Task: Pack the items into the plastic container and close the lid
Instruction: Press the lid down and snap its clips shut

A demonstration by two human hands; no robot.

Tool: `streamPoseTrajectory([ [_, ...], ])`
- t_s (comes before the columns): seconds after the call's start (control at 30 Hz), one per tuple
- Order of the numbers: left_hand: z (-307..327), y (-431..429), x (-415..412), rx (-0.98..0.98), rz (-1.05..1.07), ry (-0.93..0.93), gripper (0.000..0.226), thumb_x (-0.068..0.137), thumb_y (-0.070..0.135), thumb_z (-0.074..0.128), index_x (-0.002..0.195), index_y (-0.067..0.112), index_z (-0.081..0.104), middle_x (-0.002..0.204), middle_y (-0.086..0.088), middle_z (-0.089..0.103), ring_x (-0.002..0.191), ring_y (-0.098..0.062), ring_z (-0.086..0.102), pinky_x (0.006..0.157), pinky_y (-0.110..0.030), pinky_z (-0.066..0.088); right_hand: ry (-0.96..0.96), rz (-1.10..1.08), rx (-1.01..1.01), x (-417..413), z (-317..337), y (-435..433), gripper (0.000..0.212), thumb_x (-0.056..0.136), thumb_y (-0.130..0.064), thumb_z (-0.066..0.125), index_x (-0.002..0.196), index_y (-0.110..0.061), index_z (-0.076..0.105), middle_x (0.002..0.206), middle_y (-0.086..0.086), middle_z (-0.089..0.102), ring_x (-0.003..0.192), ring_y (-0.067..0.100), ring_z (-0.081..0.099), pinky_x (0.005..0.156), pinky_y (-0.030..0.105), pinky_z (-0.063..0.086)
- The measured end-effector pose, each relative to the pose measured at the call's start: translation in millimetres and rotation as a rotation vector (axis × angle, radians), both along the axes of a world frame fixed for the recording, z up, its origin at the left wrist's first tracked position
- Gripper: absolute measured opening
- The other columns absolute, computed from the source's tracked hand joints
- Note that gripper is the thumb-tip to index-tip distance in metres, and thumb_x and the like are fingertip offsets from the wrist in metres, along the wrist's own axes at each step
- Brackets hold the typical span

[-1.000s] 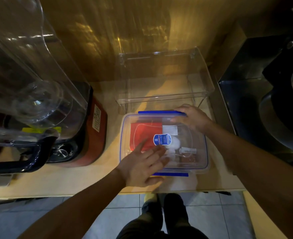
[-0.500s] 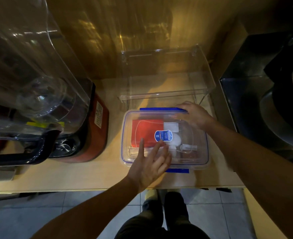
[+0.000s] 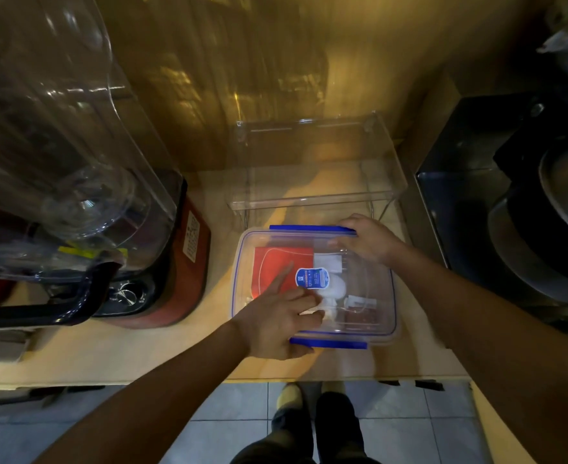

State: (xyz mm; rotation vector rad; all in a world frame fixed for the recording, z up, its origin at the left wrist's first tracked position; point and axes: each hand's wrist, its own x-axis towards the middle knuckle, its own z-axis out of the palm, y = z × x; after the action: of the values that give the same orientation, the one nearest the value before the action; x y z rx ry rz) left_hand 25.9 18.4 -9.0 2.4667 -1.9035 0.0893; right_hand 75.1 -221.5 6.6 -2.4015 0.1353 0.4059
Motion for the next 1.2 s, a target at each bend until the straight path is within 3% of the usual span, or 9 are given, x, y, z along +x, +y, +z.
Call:
streamPoseTrajectory([
  [0.07,-0.4,-2.3,1.1,0.029,0.001,0.098,0.048,0.078,0.052,0.062,0.115,0.022,0.062,0.125,-0.005,0.064,0.122,-0.023,0.056,0.108,-0.067,0.014,0.022,0.048,-0.008,3.2,1.0,0.0,0.042,0.082,-0.038,0.064,0.121,-0.020,0.059,0.109,0.002,0.051,0.107,0.023,0.053,0.097,0.040,0.043],
  [0.17,-3.0,-2.6,2.6,0.084,0.029,0.244,0.056,0.086,0.051,0.052,0.135,0.023,0.047,0.151,-0.003,0.038,0.143,-0.021,0.028,0.110,-0.061,-0.012,0.073,0.124,-0.090,9.5,2.7,2.0,0.038,0.086,-0.039,0.058,0.121,-0.023,0.056,0.116,0.004,0.052,0.104,0.021,0.053,0.091,0.036,0.040],
  [0.27,-5.1,-2.5,4.0,0.094,0.031,0.281,0.061,0.089,0.051,0.047,0.143,0.026,0.034,0.154,0.003,0.029,0.146,-0.015,0.015,0.111,-0.058,-0.021,0.101,0.137,-0.100,14.4,3.5,12.5,0.040,0.084,-0.043,0.058,0.113,-0.017,0.054,0.112,0.006,0.059,0.095,0.021,0.056,0.085,0.036,0.044],
  [0.33,-5.8,-3.0,4.2,0.086,0.016,0.294,0.060,0.090,0.049,0.047,0.143,0.025,0.033,0.153,0.004,0.032,0.145,-0.014,0.017,0.113,-0.055,-0.018,0.076,0.168,-0.112,15.1,1.1,22.3,0.043,0.086,-0.046,0.056,0.117,-0.018,0.052,0.115,0.007,0.060,0.098,0.023,0.057,0.089,0.040,0.045],
  [0.43,-6.0,-3.6,4.4,0.053,0.004,0.332,0.058,0.090,0.046,0.050,0.142,0.022,0.037,0.151,0.003,0.035,0.144,-0.013,0.020,0.117,-0.056,-0.011,0.034,0.184,-0.128,14.9,-2.4,29.2,0.044,0.089,-0.044,0.052,0.129,-0.026,0.049,0.125,0.005,0.057,0.113,0.026,0.052,0.101,0.049,0.036],
  [0.63,-6.7,-3.4,4.4,-0.004,-0.007,0.397,0.052,0.092,0.037,0.050,0.139,0.017,0.042,0.148,0.000,0.040,0.142,-0.013,0.025,0.117,-0.054,-0.005,-0.060,0.061,-0.017,16.9,-4.6,30.2,0.031,0.085,-0.035,0.062,0.113,-0.022,0.065,0.114,0.005,0.068,0.110,0.025,0.055,0.105,0.046,0.031],
  [0.8,-9.5,-2.7,3.7,0.013,0.007,0.407,0.051,0.094,0.037,0.047,0.141,0.018,0.039,0.150,0.002,0.037,0.144,-0.011,0.020,0.119,-0.052,-0.009,-0.153,0.035,-0.008,14.8,-9.7,32.3,0.028,0.086,-0.031,0.062,0.110,-0.019,0.068,0.108,0.009,0.069,0.105,0.026,0.056,0.094,0.036,0.026],
  [1.1,-9.0,-3.6,2.4,0.009,0.028,0.418,0.050,0.094,0.038,0.046,0.141,0.019,0.039,0.150,0.003,0.038,0.144,-0.011,0.020,0.118,-0.049,-0.010,-0.151,0.054,-0.027,15.2,-10.6,31.8,0.033,0.087,-0.036,0.059,0.117,-0.024,0.064,0.115,0.005,0.067,0.110,0.024,0.054,0.095,0.035,0.025],
  [1.2,-7.4,-3.9,2.6,-0.050,0.020,0.377,0.050,0.090,0.038,0.054,0.136,0.019,0.048,0.143,0.002,0.048,0.139,-0.013,0.033,0.118,-0.053,0.003,-0.151,0.087,-0.094,12.1,-12.1,30.9,0.037,0.090,-0.041,0.052,0.124,-0.027,0.058,0.123,0.003,0.063,0.115,0.022,0.052,0.093,0.035,0.023],
])
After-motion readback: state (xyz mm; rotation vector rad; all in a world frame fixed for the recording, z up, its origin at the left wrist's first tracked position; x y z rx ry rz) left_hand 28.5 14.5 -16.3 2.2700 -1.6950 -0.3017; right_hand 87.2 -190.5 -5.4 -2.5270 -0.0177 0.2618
